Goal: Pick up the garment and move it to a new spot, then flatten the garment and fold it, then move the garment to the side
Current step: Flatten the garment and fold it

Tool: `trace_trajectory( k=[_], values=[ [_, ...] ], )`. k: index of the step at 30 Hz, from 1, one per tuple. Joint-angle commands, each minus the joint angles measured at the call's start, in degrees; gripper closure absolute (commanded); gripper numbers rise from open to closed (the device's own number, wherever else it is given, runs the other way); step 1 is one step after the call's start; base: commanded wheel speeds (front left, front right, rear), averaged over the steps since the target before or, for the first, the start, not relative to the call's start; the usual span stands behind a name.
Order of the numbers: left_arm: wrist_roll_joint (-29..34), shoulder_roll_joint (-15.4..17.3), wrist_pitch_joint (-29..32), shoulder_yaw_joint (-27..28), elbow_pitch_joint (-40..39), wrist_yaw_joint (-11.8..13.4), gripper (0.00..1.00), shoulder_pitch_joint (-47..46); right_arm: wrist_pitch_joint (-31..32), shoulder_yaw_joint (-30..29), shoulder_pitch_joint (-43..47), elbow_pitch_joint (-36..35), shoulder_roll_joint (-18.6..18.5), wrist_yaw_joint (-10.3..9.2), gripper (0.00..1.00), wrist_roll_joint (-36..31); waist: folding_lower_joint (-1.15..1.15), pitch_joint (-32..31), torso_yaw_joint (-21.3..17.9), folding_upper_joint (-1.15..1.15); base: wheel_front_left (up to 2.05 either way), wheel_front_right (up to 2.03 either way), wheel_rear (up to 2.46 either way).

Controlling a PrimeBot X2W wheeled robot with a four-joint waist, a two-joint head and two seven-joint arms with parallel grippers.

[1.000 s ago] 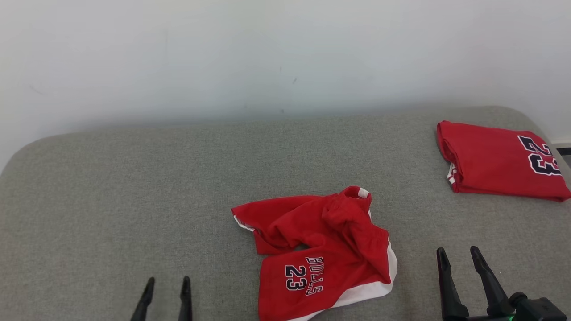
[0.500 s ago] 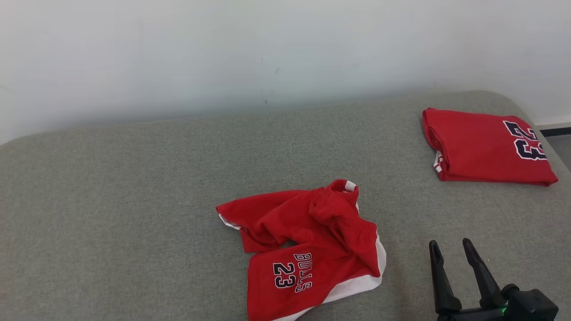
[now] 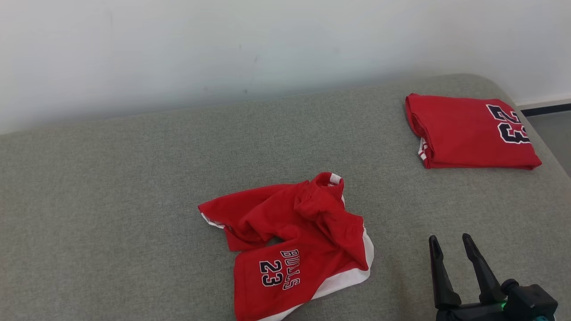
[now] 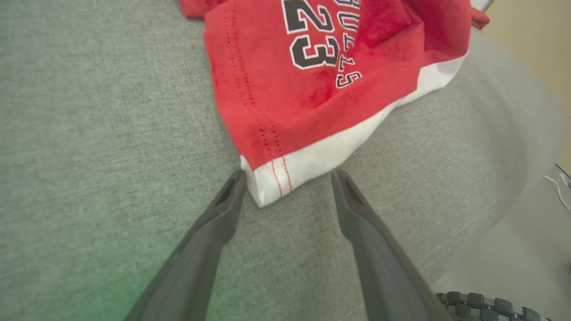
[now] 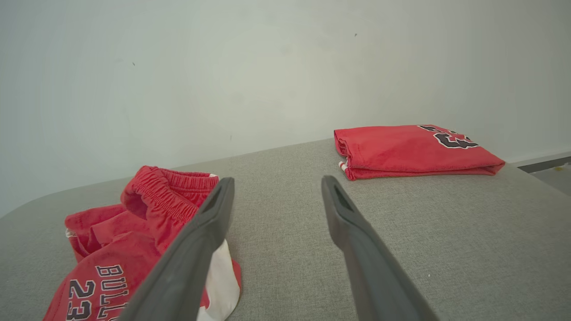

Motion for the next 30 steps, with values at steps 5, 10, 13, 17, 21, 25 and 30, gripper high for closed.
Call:
trace_trajectory(
  k=[5, 10, 13, 17, 21, 25, 30],
  values=[
    [-1.72, 0.02, -0.12, -1.22, -0.72, 0.12, 1.00, -2.06, -0.27, -0.33, 0.10, 0.12, 0.25, -0.16, 0.00, -0.42, 0.00, -0.43, 0.69, 0.00, 0.00, 0.00, 0.00],
    [-1.42, 0.65, -0.14, 1.24, -4.14, 0.35, 1.00, -0.72, -0.26, -0.83, 1.26, 0.54, 0.33, -0.16, 0.00, -0.31, 0.00, -1.27, 3.18, 0.00, 0.00, 0.00, 0.00],
    [-1.56, 1.73, -0.15, 3.78, -6.99, 0.92, 1.00, 0.58, -0.27, -0.97, 1.53, 0.90, 0.44, -0.16, 0.00, -0.16, 0.00, -1.65, 4.91, 0.00, 0.00, 0.00, 0.00],
    [-1.44, 3.65, -0.15, 6.37, -10.29, 1.53, 1.00, 3.04, -0.27, -1.22, 1.80, 1.56, 0.47, -0.16, 0.00, -0.03, 0.00, -2.03, 6.96, 0.00, 0.00, 0.00, 0.00],
    [-2.12, 4.87, -0.15, 8.39, -11.90, 2.24, 1.00, 5.54, -0.27, -1.28, 1.71, 2.41, 0.22, -0.16, 0.00, 0.00, 0.00, -2.15, 7.92, 0.00, 0.00, 0.00, 0.00],
    [-2.84, 5.21, -0.15, 10.02, -12.38, 2.82, 1.00, 7.14, -0.27, -1.59, 1.60, 2.95, 0.01, -0.16, 0.00, 0.10, 0.00, -2.22, 8.15, 0.00, 0.00, 0.00, 0.00],
    [-2.51, 4.83, -0.16, 11.41, -13.28, 3.12, 0.00, 7.81, -0.27, -1.85, 2.22, 3.51, -0.11, -0.16, 0.00, 0.17, 0.00, -2.76, 8.48, 0.00, 0.00, 0.00, 0.00]
  ],
)
